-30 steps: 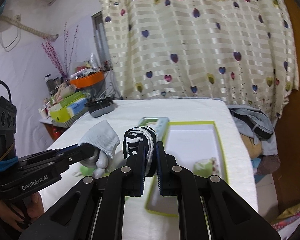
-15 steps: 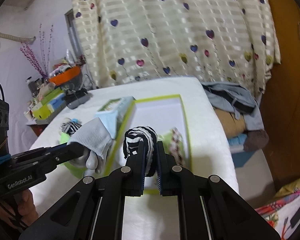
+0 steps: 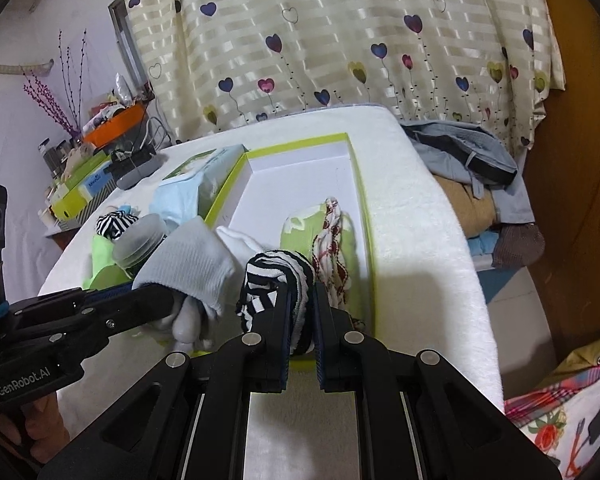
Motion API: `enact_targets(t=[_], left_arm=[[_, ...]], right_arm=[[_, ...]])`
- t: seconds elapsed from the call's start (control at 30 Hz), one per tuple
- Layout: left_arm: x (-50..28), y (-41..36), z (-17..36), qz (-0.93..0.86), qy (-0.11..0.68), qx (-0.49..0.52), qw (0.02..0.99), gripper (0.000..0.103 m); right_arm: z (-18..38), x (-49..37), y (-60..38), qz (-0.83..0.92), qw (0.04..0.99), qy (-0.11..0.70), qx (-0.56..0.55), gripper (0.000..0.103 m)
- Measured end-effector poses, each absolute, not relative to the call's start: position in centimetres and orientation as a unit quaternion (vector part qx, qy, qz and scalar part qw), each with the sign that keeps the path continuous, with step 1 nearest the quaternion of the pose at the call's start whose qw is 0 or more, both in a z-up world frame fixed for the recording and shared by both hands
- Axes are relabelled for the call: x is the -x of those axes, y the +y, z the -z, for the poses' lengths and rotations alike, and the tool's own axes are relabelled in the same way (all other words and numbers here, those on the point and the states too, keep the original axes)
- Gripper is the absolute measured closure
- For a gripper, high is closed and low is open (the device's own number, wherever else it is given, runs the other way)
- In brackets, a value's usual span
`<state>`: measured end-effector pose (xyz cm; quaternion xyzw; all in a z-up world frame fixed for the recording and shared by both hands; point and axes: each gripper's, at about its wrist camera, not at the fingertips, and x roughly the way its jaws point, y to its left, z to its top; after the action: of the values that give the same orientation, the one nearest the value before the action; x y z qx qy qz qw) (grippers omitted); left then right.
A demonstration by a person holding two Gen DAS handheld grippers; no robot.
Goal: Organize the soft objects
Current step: 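Carry both socks over the white box with both grippers, then open both grippers to drop the socks into the box and withdraw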
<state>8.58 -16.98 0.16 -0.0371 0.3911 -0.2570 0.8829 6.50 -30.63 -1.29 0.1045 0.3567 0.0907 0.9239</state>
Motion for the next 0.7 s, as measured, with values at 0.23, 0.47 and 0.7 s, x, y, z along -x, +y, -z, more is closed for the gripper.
enact_targets(t=[0.23, 0.47, 0.7], left_arm=[[-11.1, -17.4, 0.8, 0.239, 0.401, 0.035, 0.884, 0.089], [-12.3, -17.6, 0.9, 0.236, 0.404, 0.035, 0.883, 0.089], [-10.3, -17.3, 0.6, 0.254, 0.405, 0.030, 0.878, 0.086]], right_arm=[[1.7, -8.6, -30.5, -0.094, 0.924, 0.357, -0.104, 0.093], [1.5, -10.1, -30.1, -0.101, 0.922, 0.359, -0.103, 0.093], [1.6, -8.1, -29.4, -0.099, 0.919, 0.372, -0.087, 0.078]])
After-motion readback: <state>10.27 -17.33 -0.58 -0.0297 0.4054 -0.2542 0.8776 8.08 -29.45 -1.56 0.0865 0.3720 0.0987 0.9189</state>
